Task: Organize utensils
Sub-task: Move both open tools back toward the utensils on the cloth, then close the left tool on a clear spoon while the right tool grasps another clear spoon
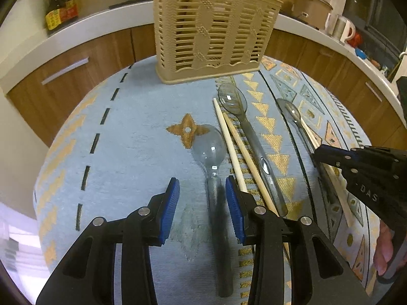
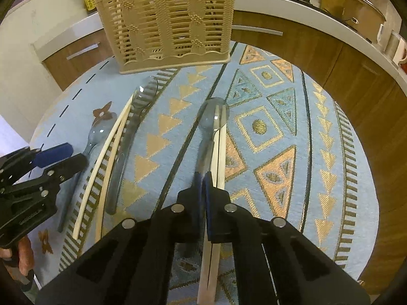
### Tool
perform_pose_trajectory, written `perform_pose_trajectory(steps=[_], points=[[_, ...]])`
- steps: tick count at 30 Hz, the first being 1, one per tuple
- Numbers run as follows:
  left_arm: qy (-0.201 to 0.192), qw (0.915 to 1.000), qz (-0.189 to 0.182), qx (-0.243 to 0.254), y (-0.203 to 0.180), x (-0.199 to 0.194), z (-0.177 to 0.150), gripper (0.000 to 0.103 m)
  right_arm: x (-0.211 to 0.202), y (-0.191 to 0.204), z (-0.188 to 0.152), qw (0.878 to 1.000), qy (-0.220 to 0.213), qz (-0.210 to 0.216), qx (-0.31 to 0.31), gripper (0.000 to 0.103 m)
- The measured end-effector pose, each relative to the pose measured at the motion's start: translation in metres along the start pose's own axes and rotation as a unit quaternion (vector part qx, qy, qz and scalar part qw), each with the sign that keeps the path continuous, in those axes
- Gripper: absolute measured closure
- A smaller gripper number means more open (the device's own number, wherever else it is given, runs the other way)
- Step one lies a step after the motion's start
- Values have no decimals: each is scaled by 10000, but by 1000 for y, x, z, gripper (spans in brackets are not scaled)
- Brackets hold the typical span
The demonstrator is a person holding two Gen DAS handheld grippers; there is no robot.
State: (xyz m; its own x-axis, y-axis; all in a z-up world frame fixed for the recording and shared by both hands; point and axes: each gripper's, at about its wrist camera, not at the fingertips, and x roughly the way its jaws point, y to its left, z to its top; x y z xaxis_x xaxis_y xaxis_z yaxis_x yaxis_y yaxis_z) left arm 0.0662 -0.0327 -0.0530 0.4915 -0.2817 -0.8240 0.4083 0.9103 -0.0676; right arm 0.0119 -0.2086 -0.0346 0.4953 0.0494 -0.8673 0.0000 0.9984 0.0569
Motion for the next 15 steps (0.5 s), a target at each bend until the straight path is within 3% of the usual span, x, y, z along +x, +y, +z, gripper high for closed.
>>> perform_pose_trajectory(steps=[3,6,12,15], points=[[44,9999,134,81,-5,2,2,68,-3,1,-2,9999,-19,119,-41,103],[13,9991,405,106,-6,3,4,92,-7,4,-2,9996,-28,281,-88,103],[-78,9997,219,-40,0,2,4,92,-5,6,-4,9983,-12,577,-56,103],[-93,9999,98,-81,4,2,3,92,-7,-7,-3,9957,-94,877,275,102]])
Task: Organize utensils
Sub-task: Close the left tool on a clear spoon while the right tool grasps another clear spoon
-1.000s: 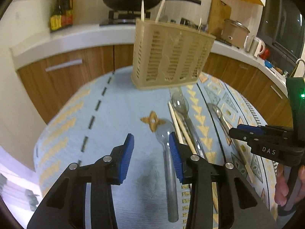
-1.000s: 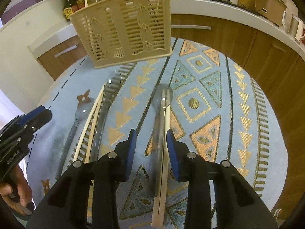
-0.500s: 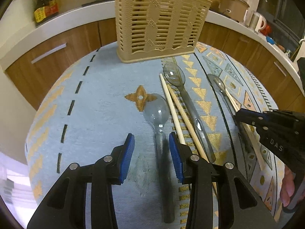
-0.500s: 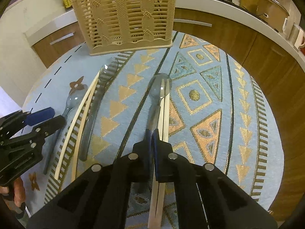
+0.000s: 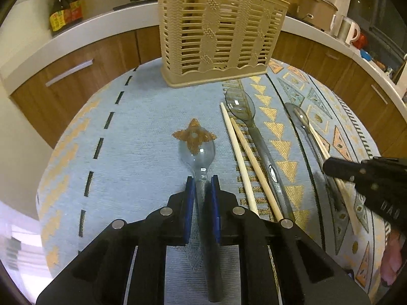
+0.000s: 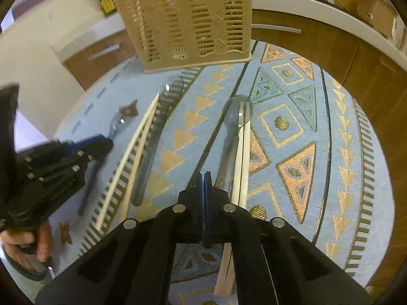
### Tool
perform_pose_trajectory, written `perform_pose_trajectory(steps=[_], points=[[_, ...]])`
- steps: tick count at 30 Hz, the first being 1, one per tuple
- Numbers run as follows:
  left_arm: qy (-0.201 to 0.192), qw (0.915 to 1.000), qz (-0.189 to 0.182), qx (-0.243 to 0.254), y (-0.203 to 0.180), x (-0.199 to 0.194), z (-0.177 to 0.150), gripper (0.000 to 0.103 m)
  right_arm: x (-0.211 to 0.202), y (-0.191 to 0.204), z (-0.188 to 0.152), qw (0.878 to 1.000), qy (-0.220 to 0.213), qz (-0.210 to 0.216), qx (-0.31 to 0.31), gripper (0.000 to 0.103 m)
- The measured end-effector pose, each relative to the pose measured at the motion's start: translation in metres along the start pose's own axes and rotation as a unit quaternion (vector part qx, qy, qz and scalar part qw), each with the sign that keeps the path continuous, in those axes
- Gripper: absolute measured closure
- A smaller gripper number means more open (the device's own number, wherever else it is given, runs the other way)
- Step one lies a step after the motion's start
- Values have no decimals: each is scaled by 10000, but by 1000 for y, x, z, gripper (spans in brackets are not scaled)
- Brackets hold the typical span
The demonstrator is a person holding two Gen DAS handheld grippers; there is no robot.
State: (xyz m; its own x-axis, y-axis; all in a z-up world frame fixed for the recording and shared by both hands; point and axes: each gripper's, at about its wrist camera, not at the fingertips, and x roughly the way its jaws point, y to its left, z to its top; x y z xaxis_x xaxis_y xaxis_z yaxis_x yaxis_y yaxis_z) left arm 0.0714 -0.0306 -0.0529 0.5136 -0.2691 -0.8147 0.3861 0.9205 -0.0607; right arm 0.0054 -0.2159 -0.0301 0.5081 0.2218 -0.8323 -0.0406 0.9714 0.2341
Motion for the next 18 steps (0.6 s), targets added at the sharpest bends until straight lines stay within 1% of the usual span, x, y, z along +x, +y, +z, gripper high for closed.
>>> perform_pose_trajectory(steps=[1,3,6,10,13,16,18], points=[[1,10000,-32,0,1,0,0,92,0,-6,2,9997,35,154,166,101],[-2,10000,-48,70,0,0,0,92,0,-12,5,9993,64,259,246,101],[-26,9999,-29,106,-1,0,0,91,5,-10,9,9996,177,133,172,101],[-34,9999,-82,109,0,0,0,91,14,-9,12,9991,336,192,179,101],[-29,9999,-139,75,2,0,-1,91,17,-11,13,9989,359,196,229,101],[-57,9997,-248,2,6,-1,-2,91,19,-10,13,9988,385,217,202,101],[-92,9988,-437,-188,12,-1,-1,88,23,-10,11,9984,495,189,186,99]])
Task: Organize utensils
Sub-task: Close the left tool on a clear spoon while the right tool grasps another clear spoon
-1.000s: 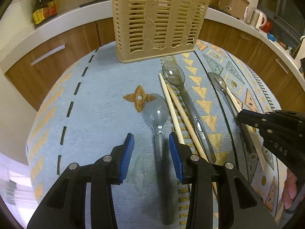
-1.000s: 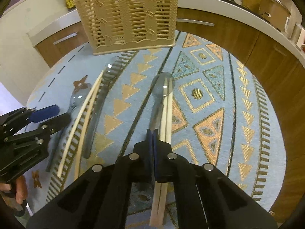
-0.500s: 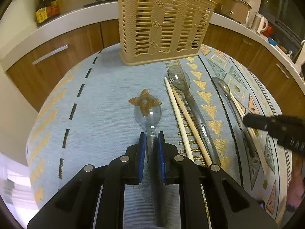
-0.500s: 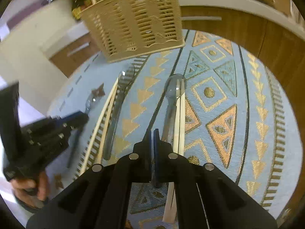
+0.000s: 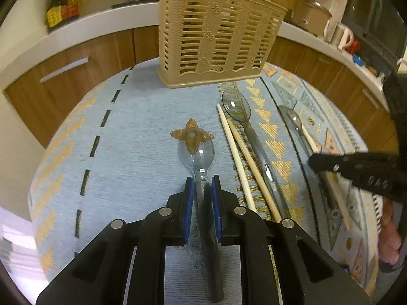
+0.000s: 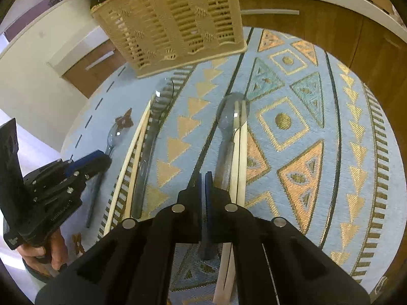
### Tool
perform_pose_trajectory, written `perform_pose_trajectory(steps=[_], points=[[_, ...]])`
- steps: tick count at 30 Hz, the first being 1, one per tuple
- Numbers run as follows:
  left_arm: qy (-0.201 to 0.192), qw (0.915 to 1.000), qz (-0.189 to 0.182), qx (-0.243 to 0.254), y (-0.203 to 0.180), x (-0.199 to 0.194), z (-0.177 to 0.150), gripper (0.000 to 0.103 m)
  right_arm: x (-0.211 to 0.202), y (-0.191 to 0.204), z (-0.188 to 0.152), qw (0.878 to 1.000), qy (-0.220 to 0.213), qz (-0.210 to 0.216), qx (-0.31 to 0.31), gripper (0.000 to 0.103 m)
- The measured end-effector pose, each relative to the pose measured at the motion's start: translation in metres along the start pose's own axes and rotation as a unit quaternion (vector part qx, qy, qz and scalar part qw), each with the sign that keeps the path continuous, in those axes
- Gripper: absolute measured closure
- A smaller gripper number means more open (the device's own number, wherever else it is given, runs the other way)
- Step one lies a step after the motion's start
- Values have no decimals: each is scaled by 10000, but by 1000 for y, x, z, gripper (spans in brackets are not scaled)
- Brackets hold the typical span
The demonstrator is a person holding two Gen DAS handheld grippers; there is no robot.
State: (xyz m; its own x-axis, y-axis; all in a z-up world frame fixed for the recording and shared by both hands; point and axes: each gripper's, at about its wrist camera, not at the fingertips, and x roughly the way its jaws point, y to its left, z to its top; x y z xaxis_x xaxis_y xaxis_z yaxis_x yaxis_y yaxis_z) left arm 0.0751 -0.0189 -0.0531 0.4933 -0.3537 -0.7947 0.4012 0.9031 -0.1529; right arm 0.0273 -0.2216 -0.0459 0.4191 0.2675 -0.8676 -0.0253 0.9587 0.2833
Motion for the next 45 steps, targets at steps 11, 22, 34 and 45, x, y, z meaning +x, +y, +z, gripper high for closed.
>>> perform_pose_trajectory(steps=[11,22,34,45], points=[[-72,9989,-331,-319,10,-3,-1,81,-11,-12,4,9994,-248,-26,247,67],[-51,9992,-298,-258,7,-4,-3,81,-1,5,15,9971,-118,-739,-127,73],[-58,9992,-318,-250,8,-5,-6,77,2,4,23,9965,-162,-815,6,76],[35,9995,-312,-16,5,-5,-6,76,7,26,24,9973,-8,-616,-411,77]])
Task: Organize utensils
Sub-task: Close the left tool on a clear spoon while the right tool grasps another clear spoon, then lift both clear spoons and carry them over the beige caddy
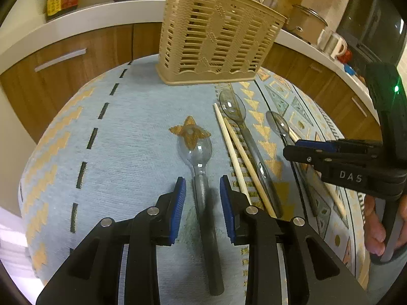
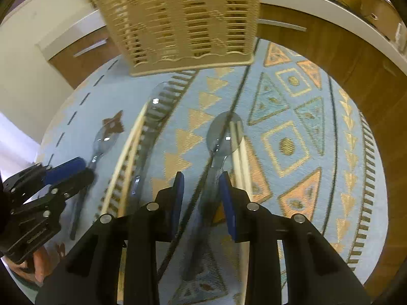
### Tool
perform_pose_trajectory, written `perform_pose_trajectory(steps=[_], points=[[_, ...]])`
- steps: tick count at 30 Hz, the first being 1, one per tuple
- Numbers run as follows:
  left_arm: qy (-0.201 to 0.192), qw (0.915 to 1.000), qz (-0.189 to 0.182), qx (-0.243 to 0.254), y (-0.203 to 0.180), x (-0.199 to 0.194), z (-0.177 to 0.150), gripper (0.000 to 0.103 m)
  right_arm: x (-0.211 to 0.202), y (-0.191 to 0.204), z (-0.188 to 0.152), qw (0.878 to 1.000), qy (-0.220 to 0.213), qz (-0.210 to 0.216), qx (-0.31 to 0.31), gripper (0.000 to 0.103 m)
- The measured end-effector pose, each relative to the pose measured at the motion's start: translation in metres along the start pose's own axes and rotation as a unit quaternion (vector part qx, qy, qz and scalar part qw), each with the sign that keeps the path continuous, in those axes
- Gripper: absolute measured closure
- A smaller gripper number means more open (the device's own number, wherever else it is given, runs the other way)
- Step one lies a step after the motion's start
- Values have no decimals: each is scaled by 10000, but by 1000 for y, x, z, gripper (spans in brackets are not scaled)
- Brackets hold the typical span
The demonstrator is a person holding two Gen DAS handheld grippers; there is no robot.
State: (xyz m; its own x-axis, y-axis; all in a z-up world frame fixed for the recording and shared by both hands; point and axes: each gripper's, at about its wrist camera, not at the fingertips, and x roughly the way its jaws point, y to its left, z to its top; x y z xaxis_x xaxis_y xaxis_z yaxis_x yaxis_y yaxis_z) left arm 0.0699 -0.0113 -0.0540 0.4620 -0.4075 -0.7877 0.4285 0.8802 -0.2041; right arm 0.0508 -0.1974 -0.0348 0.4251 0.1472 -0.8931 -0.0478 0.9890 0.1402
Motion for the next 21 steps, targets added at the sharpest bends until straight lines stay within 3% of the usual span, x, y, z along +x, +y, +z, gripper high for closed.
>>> perform_pose_trajectory(steps=[4,10,15,18,19,21], points=[[268,9993,91,262,-5,3,5,76,7,-7,8,9994,186,-226,175,78],[781,9947,277,610,-16,14,21,72,15,-11,32,9977,564,-238,296,78],[1095,9872,609,984,-30,25,30,69,22,9,44,9935,882,-712,-136,78],[1053,9847,879,1078,-36,29,33,82,23,19,45,9927,914,-708,-351,90],[1017,9843,959,1081,-36,30,33,90,23,23,45,9929,910,-671,-381,93],[907,9853,1036,1010,-35,29,33,93,21,29,41,9935,822,-602,-508,93]])
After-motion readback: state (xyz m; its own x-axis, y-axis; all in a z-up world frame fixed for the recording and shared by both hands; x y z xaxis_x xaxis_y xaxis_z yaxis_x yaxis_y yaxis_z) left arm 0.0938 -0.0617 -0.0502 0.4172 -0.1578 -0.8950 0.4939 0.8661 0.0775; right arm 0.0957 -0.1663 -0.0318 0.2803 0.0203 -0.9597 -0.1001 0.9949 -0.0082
